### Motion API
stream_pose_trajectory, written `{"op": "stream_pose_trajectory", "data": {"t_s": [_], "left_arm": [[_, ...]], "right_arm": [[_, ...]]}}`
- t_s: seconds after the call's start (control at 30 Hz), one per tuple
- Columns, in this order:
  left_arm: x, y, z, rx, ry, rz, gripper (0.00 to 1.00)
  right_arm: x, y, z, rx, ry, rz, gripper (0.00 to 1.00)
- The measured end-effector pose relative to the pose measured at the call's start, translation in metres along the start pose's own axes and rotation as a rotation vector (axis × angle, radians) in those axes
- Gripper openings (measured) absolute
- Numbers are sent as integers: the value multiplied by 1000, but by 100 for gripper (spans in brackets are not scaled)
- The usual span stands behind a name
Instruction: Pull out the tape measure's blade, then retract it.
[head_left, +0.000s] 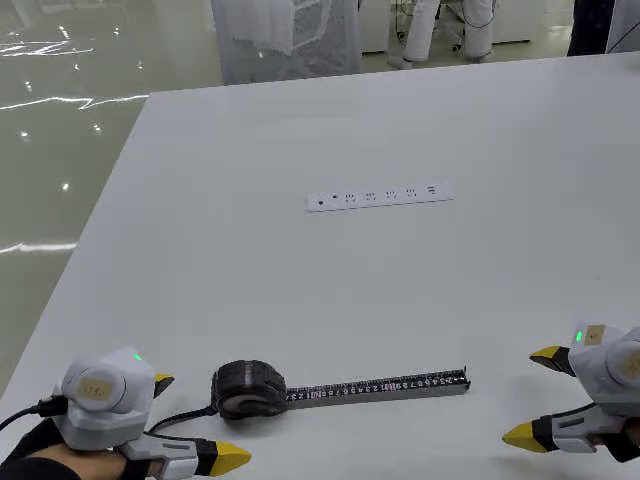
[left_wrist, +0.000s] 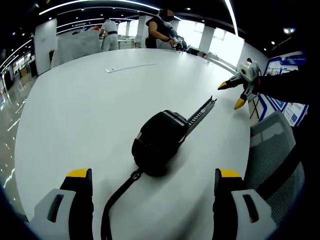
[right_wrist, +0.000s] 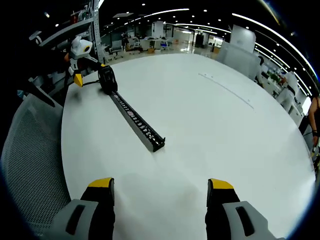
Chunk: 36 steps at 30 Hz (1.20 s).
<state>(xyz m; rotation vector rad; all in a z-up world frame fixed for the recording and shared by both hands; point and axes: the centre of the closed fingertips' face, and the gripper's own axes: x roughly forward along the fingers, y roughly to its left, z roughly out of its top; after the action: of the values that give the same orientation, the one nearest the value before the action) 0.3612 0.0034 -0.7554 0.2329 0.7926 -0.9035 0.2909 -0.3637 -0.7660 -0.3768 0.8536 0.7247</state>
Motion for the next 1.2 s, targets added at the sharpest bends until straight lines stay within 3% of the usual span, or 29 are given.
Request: {"op": "stream_pose_trajectory", "data": {"t_s": [0.27,0.43,0.5,0.63,0.9,1.2], "left_arm": [[-20,15,-5,-1,-63,61,99],[-37,14,-4,-30,-144,44,99],[-40,12,-10,-14,-143,45,99],[-43,25,-26,-7,-73,114,99],[-57,26,-21,-16,-116,105,99],[-67,36,-18,-32,-137,145,99]], "right_arm": [[-22,0,-9,42,-47,-46,85],[-31,-2,-21,61,-47,-70,89],[-36,-3,-22,70,-54,-82,92],[-44,2,-17,87,-68,-93,99],[-48,-2,-16,88,-82,-119,99],[-48,-6,-21,95,-73,-128,99]]}}
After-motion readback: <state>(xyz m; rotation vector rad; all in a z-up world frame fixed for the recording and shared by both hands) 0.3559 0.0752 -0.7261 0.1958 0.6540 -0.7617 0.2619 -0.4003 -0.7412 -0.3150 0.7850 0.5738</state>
